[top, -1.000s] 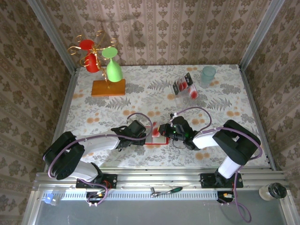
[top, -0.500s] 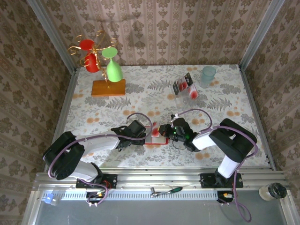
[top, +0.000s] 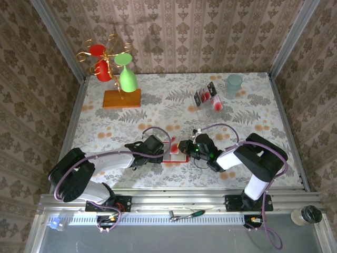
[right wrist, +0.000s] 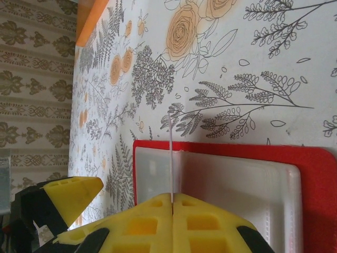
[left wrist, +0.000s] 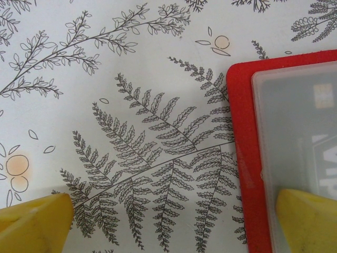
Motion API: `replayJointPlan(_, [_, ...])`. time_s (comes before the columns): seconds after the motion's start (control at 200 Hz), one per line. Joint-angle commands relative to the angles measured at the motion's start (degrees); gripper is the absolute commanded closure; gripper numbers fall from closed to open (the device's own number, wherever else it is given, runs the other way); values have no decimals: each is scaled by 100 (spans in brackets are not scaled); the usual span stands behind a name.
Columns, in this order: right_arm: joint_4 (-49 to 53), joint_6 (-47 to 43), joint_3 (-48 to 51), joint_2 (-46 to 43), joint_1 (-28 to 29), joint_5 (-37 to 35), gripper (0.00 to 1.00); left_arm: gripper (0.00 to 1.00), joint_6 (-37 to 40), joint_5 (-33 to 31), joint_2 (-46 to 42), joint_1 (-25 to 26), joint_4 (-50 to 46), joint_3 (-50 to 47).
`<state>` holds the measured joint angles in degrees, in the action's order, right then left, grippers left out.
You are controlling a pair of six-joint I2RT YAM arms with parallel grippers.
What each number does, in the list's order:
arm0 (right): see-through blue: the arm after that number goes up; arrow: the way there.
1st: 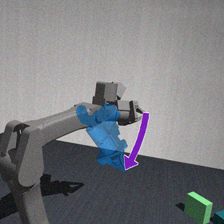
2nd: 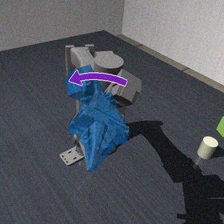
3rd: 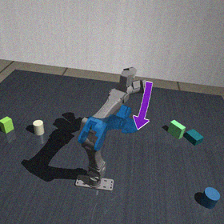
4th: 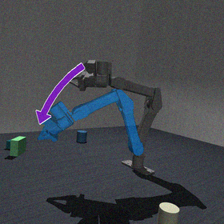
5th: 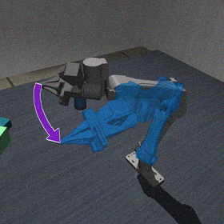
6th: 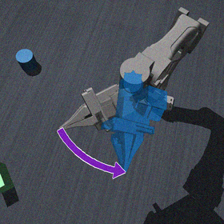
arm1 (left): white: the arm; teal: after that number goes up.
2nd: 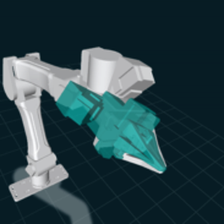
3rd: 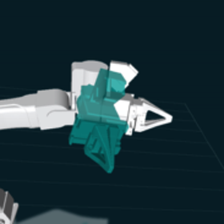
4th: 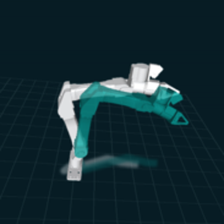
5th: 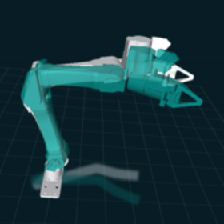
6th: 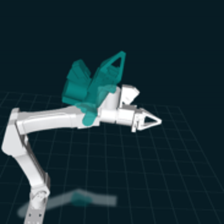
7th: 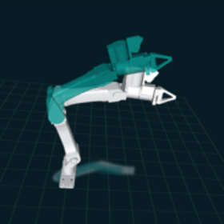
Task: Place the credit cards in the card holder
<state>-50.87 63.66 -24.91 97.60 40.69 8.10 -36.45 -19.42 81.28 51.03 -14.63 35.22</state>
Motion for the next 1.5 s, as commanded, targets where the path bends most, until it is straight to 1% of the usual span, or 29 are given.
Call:
replayJointPlan(0.0, [-219, 59, 71, 16, 50, -115, 100, 0, -108, -101, -41, 35, -265, -138])
replayJointPlan(0.71, [-476, 94, 234, 429, 119, -71, 100, 0, -121, -104, -68, 32, -245, -174])
replayJointPlan(1.07, [-256, -67, 311, 413, 323, -228, 100, 0, -118, -98, -86, 38, -258, -171])
replayJointPlan(1.495, [69, -116, 408, 228, 397, -379, 100, 0, -150, -97, -86, 32, -222, -209])
